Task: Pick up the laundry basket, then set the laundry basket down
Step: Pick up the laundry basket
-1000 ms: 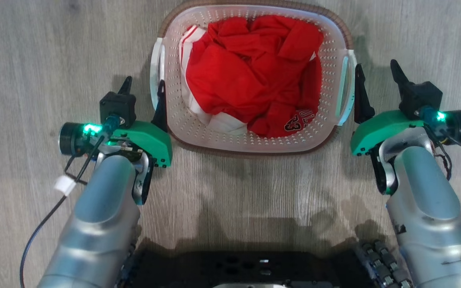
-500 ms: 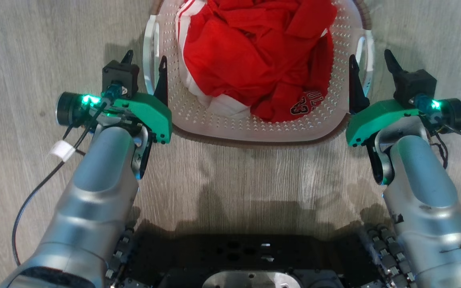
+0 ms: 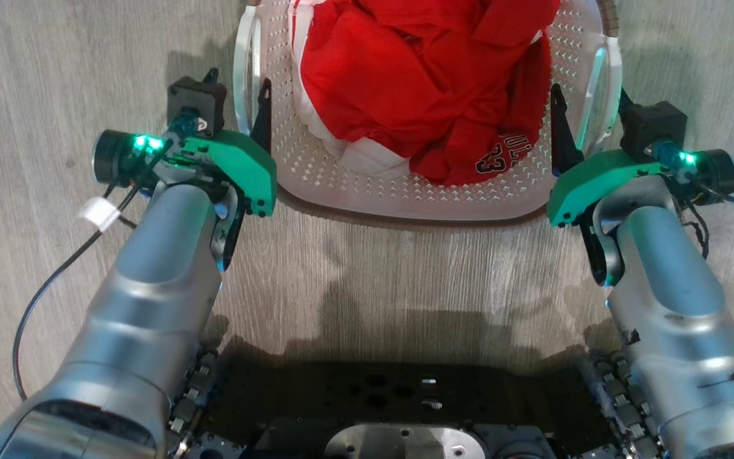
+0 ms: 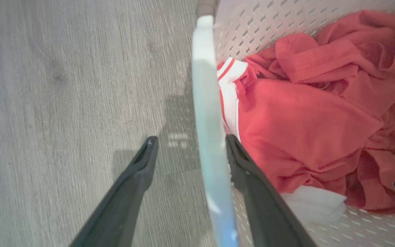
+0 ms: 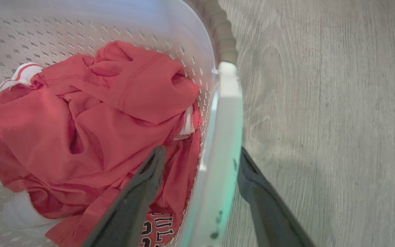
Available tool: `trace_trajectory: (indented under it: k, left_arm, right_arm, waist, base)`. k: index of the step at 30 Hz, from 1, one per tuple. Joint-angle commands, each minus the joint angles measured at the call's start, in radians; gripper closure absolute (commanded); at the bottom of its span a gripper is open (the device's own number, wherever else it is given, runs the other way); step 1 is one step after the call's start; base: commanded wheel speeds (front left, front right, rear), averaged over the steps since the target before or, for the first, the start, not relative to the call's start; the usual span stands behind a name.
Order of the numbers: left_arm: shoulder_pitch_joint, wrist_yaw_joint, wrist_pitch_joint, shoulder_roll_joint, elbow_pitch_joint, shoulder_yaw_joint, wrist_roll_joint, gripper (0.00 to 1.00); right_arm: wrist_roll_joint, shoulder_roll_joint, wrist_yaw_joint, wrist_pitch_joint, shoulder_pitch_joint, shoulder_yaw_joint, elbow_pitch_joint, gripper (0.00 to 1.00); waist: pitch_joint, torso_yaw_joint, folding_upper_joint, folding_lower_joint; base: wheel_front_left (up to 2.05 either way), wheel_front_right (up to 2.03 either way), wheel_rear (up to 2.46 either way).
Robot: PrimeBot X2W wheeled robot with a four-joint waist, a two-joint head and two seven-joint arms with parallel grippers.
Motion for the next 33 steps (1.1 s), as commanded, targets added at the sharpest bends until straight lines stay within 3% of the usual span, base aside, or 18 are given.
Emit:
trace_trajectory:
  k: [1, 10, 12, 14, 15, 16, 19, 20, 22, 23, 33]
  left_arm:
    - [0.013, -0.001, -0.008, 0.024, 0.002, 0.006, -0.011, 0.0]
    - [-0.031, 0.007, -0.008, 0.024, 0.053, -0.073, -0.094, 0.0]
    - [-0.036, 0.006, -0.008, 0.024, 0.062, -0.093, -0.121, 0.04]
    - [-0.04, 0.008, -0.008, 0.024, 0.069, -0.115, -0.148, 0.3]
    - [-0.04, 0.008, -0.008, 0.024, 0.074, -0.127, -0.162, 0.51]
    - [-0.041, 0.01, -0.008, 0.024, 0.077, -0.139, -0.174, 0.6]
    - [-0.043, 0.015, -0.008, 0.024, 0.082, -0.172, -0.211, 1.0]
    - [-0.043, 0.016, -0.008, 0.024, 0.081, -0.183, -0.222, 1.0]
    - [-0.042, 0.02, -0.008, 0.024, 0.08, -0.203, -0.244, 1.0]
    - [-0.041, 0.022, -0.008, 0.024, 0.079, -0.211, -0.255, 1.0]
    - [-0.007, 0.038, -0.008, 0.024, 0.089, -0.275, -0.37, 1.0]
  right_arm:
    - [0.008, 0.013, -0.002, -0.012, 0.034, 0.024, -0.008, 0.0]
    - [0.015, 0.013, -0.002, -0.012, 0.008, 0.022, 0.044, 0.0]
    - [0.02, 0.013, -0.002, -0.012, 0.0, 0.022, 0.061, 0.09]
    - [0.024, 0.013, -0.002, -0.012, -0.009, 0.022, 0.079, 0.24]
    - [0.027, 0.013, -0.002, -0.012, -0.013, 0.024, 0.09, 0.38]
    - [0.031, 0.013, -0.002, -0.012, -0.017, 0.025, 0.1, 0.51]
    - [0.042, 0.013, -0.002, -0.012, -0.031, 0.028, 0.132, 0.69]
    - [0.045, 0.013, -0.002, -0.012, -0.036, 0.029, 0.144, 0.75]
    - [0.05, 0.013, -0.002, -0.012, -0.044, 0.031, 0.166, 0.98]
    - [0.052, 0.013, -0.002, -0.012, -0.048, 0.032, 0.175, 1.0]
    - [0.08, 0.013, -0.002, -0.012, -0.071, 0.052, 0.276, 1.0]
  waist:
    - [0.002, 0.001, -0.0001, 0.0]
    - [0.011, 0.006, -0.0001, 0.0]
    - [0.01, 0.007, -0.0001, 0.0]
    - [0.008, 0.008, -0.0001, 0.0]
    - [0.006, 0.009, -0.0001, 0.0]
    - [0.004, 0.01, -0.0001, 0.0]
    - [-0.004, 0.012, -0.0001, 0.0]
    - [-0.007, 0.014, -0.0001, 0.0]
    - [-0.015, 0.017, -0.0001, 0.0]
    - [-0.02, 0.018, -0.0001, 0.0]
    - [-0.097, 0.018, -0.0001, 0.0]
  base:
    - [0.0, 0.0, 0.0]
    - [0.0, 0.0, 0.0]
    - [0.0, 0.0, 0.0]
    - [0.0, 0.0, 0.0]
    - [0.0, 0.0, 0.0]
    - [0.0, 0.0, 0.0]
    - [0.0, 0.0, 0.0]
    - [0.0, 0.0, 0.0]
    - [0.0, 0.0, 0.0]
    - [0.0, 0.0, 0.0]
    - [0.0, 0.0, 0.0]
